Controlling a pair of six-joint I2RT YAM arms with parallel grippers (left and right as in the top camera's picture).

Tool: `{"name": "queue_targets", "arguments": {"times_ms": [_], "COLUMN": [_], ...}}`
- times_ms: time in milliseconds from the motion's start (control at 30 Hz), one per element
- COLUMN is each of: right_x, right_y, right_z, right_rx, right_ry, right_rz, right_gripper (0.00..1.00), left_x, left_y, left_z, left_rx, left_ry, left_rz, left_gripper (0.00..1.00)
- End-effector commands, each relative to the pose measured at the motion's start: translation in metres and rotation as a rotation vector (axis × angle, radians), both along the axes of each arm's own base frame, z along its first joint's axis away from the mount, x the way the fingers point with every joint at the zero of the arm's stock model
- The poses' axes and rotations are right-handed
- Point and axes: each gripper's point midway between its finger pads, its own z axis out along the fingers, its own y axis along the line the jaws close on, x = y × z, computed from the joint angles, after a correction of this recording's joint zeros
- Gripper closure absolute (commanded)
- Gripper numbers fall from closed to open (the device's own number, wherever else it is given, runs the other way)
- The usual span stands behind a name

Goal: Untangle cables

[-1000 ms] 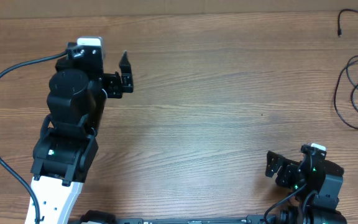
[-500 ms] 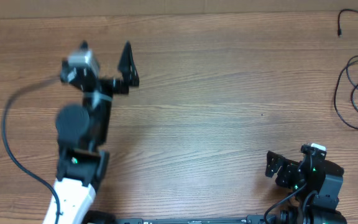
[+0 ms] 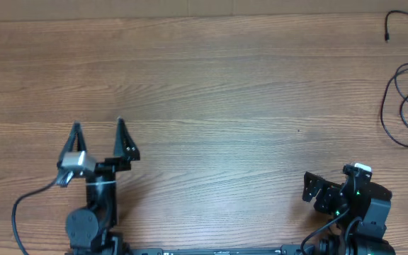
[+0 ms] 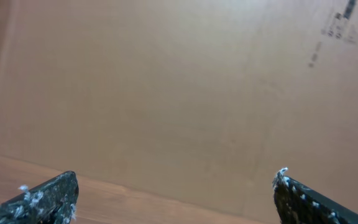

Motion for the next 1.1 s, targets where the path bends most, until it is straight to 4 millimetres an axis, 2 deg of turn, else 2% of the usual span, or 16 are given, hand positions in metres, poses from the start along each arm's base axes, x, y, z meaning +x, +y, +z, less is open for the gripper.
{"name": "queue_targets", "arguments": {"times_ms": [0,367,467,533,567,633,900,1067], "right_x": [0.003,0.003,0.003,0.003,0.003,0.003,0.003,0.003], "right_y": [-0.003,-0.003,-0.003,-0.003,-0.003,-0.003,-0.003,-0.003], "right_z": [0.012,0.012,0.012,0.012,0.012,0.012,0.012,0.012], "right_rx": [-0.018,-0.018,-0.018,-0.018,-0.018,-0.018,-0.018,-0.018], "right_ry": [-0.034,-0.035,-0.035,-0.035,-0.034,-0.034,-0.034,-0.034], "right_rz": [-0.007,-0.007,-0.007,-0.007,-0.007,-0.007,-0.007,-0.007], "right_gripper": [0.0,0.0,0.0,0.0,0.0,0.0,0.0,0.0], "left_x": [-0.009,-0.019,-0.016,-0.016,-0.016,-0.015,-0.015,-0.015], "left_y": [0.014,0.029,0.028,0.026,0.022,0.017,0.013,0.001], "left_z": [-0.015,-0.07,-0.097,-0.125,-0.129,-0.128,-0.128,-0.127], "left_rx": [-0.015,0.008,0.002,-0.004,0.022,0.087,0.091,0.162], "left_ry": [0.0,0.15,0.261,0.377,0.395,0.395,0.394,0.388], "left_rz": [0.047,0.073,0.066,0.059,0.041,0.016,0.003,-0.052], "left_gripper": [0.0,0.0,0.0,0.01,0.0,0.0,0.0,0.0]}}
